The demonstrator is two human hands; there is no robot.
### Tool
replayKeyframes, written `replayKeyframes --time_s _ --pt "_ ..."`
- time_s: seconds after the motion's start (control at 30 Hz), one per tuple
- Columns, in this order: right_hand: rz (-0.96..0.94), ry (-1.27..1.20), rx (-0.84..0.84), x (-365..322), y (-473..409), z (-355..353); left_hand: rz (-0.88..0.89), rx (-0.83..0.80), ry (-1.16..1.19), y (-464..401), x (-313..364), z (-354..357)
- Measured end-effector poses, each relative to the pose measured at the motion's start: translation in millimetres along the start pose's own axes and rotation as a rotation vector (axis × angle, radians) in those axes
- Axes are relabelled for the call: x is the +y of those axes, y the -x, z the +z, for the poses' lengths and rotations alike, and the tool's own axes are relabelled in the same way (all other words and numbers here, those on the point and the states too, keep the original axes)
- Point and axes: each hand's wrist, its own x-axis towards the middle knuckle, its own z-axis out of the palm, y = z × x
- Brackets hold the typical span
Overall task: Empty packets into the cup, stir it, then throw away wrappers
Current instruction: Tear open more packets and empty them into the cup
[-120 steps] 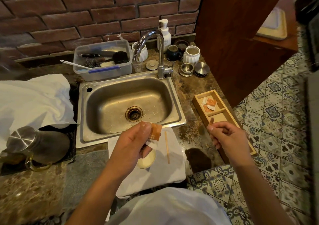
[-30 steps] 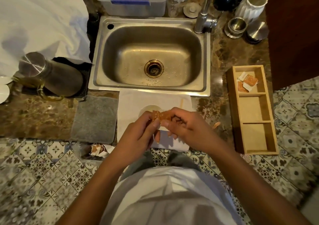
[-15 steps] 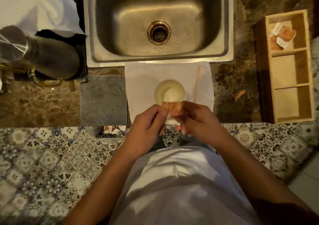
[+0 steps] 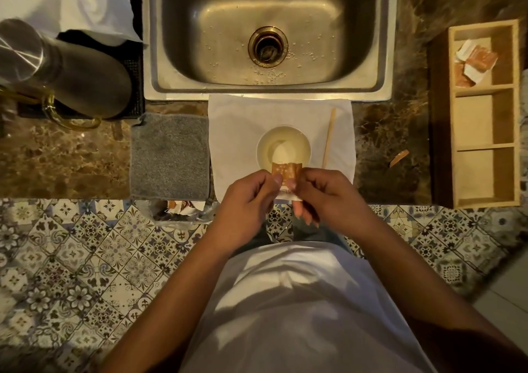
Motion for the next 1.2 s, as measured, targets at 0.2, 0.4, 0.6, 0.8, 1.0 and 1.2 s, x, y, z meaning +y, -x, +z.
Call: replayKeyframes --time_s 0.2,0.4,0.6,0.8,1.0,1.2 --pt "0.031 -0.041 -0.010 0.9 -0.2 -0.4 -0.027 0.011 0.001 -1.1 -1.8 0.1" --pt "0.040 -0.035 -0.001 1.3 -0.3 0.6 -0.043 0.014 -0.001 -1.4 -2.5 -0.2" --pt "0.047 -0.050 0.016 2.2 0.0 1.0 -0.027 0.044 0.008 -0.4 0.9 -0.6" --pt "0.043 -0.044 0.020 1.7 -0.4 0.4 -0.047 0.042 0.047 -1.9 0.6 -0.2" --pt "0.053 -0.055 0.017 1.8 -1.4 0.2 -0.042 0.035 0.050 -2.7 1.9 0.3" --pt "0.043 -0.048 0.018 0.1 -1.4 -1.1 -0.075 0.021 0.145 -3.5 6.4 0.3"
